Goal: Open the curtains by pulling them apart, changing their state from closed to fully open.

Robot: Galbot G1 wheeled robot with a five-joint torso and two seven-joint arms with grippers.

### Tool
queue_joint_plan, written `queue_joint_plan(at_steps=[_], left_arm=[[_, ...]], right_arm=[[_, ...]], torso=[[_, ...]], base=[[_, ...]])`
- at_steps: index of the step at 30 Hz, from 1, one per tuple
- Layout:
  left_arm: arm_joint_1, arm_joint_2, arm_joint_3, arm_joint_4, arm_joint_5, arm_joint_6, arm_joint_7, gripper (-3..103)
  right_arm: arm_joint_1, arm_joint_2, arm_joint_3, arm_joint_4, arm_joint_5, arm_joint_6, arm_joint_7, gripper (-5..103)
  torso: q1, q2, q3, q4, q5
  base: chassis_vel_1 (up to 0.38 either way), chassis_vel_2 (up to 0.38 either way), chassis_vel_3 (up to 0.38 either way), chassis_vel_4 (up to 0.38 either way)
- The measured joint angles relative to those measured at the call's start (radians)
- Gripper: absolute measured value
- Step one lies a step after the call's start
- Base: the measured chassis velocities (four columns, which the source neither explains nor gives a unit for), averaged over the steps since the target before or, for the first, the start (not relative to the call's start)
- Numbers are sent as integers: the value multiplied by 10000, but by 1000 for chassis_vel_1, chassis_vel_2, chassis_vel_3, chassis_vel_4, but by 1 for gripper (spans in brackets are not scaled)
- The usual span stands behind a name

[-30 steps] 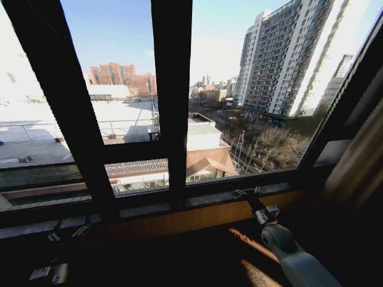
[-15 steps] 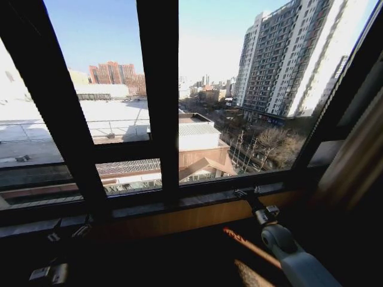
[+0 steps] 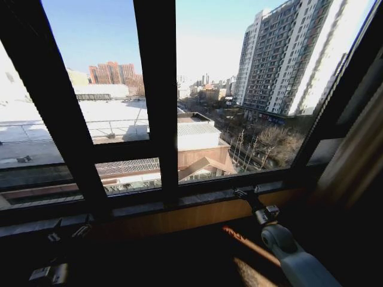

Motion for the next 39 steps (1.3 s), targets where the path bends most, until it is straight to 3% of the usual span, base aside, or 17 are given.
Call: queue_joint_plan(at_steps=[16, 28, 39], left_arm=[[3, 0, 0, 1, 0, 0, 1, 100], [5, -3, 2, 0, 0, 0, 8, 100], [-3, 1, 0, -2, 0, 0, 8, 100]], right_arm=[[0, 0, 0, 0, -1, 0, 0, 100], [0, -1, 0, 0, 0, 0, 1, 100], [0, 0, 0, 0, 0, 0, 0, 100]], torso=[[-8, 3, -3, -1, 1], [-11, 6, -4, -3, 3], [8, -3, 2, 3, -2]], base=[[225, -305, -240, 291], [104, -405, -82, 397], [1, -10, -2, 3]])
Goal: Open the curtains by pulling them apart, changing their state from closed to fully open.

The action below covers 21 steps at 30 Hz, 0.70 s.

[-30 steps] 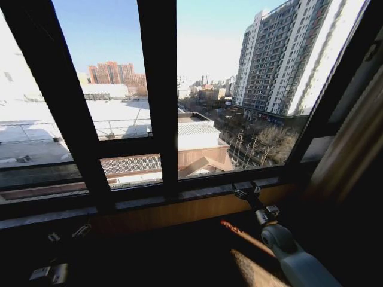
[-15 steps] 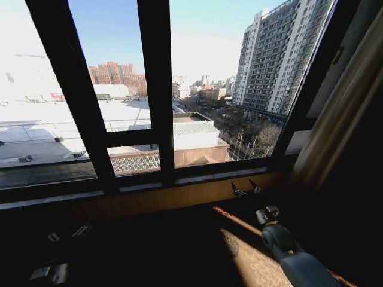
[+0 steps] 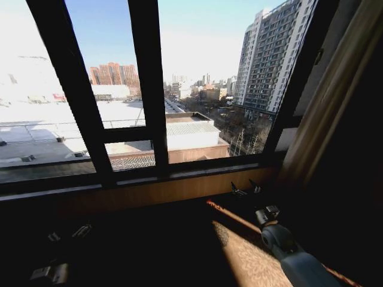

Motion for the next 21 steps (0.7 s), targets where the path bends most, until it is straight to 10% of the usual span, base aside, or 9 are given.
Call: queue_joint_plan(at_steps=[21], left_arm=[[8, -3, 0, 0, 0, 0, -2, 100]], right_arm=[[-1, 0, 0, 0, 0, 0, 1, 100]], torso=[[-21, 11, -7, -5, 0]], base=[[47, -112, -39, 121]])
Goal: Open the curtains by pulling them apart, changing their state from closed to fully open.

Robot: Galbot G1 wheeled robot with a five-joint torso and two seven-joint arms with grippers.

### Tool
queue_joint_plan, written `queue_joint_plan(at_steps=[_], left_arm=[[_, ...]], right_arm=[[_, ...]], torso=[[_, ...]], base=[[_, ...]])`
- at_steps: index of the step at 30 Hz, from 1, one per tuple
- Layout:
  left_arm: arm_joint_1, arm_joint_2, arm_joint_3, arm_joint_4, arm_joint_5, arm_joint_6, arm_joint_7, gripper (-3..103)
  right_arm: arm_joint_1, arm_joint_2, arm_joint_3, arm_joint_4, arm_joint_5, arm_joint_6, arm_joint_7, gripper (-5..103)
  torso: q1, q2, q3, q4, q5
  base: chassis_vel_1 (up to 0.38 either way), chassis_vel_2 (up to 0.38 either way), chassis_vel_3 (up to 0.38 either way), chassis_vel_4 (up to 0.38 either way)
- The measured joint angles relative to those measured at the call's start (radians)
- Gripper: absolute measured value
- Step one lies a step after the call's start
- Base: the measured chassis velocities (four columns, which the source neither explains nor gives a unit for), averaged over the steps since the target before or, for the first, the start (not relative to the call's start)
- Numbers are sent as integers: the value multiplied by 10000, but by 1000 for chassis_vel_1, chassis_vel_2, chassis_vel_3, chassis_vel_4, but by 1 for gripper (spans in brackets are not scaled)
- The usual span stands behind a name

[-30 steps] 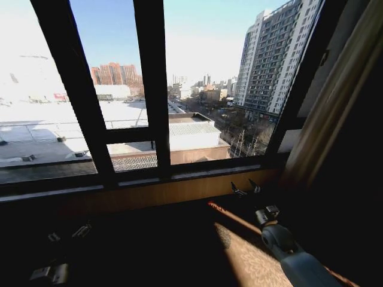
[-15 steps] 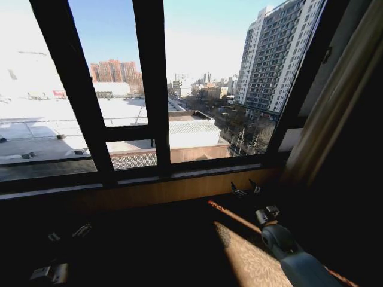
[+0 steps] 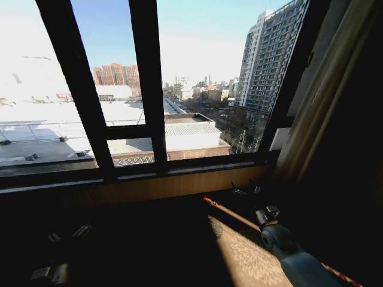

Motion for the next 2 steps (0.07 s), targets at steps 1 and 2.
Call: queue_joint_plan(at_steps=[1, 2], left_arm=[[-1, 0, 0, 0, 0, 0, 0, 100], [-4, 0, 1, 0, 0, 0, 0, 100]], right_arm=[[0, 0, 0, 0, 0, 0, 0, 100], [0, 0, 0, 0, 0, 0, 0, 100]], torso=[[8, -6, 4, 1, -6], [15, -10, 6, 1, 0]], base=[[-10, 62, 5, -51], [-20, 62, 5, -67]])
